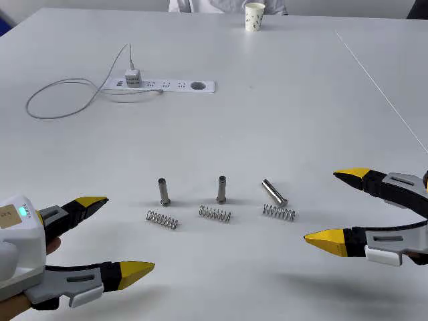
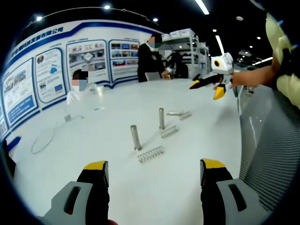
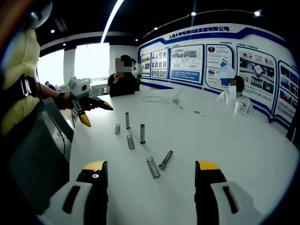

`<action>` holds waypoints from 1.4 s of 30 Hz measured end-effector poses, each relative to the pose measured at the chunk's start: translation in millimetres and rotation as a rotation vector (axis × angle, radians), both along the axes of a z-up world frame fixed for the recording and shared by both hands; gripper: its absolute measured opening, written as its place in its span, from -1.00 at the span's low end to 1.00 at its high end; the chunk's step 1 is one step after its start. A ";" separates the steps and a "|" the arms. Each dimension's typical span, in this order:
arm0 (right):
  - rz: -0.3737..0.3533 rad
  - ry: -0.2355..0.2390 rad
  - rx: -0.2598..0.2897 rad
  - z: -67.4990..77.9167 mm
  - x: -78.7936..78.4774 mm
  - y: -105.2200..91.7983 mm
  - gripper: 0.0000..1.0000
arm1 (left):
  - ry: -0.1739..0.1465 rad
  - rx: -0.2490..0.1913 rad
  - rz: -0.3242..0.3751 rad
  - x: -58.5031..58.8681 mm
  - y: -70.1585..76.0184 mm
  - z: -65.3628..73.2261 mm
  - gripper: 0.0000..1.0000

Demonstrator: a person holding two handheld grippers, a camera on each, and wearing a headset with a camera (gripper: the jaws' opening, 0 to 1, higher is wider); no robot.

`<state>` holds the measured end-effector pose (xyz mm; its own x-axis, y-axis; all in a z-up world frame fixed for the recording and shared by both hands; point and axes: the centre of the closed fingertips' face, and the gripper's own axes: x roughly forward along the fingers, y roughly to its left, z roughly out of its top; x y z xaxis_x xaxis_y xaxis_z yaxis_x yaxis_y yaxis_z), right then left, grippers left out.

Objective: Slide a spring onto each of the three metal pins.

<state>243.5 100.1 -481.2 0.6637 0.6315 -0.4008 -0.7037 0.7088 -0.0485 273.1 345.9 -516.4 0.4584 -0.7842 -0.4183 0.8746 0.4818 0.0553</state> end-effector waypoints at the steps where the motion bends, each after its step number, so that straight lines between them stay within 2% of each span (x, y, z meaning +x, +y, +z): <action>1: -0.001 0.000 0.001 0.0 0.0 0.0 0.54 | 0.001 0.000 0.000 -0.1 0.0 -0.3 0.63; 23: -0.018 0.008 0.005 0.7 0.6 -2.2 0.52 | 0.008 -0.014 0.000 1.4 -2.6 -1.8 0.61; 42: -0.025 0.026 -0.004 2.8 8.7 -0.7 0.43 | 0.004 -0.016 0.007 0.8 -1.5 0.5 0.61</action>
<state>252.2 99.3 -478.3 0.6684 0.6132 -0.4209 -0.6868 0.7261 -0.0330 273.8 344.4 -516.0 0.4626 -0.7875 -0.4073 0.8711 0.4890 0.0440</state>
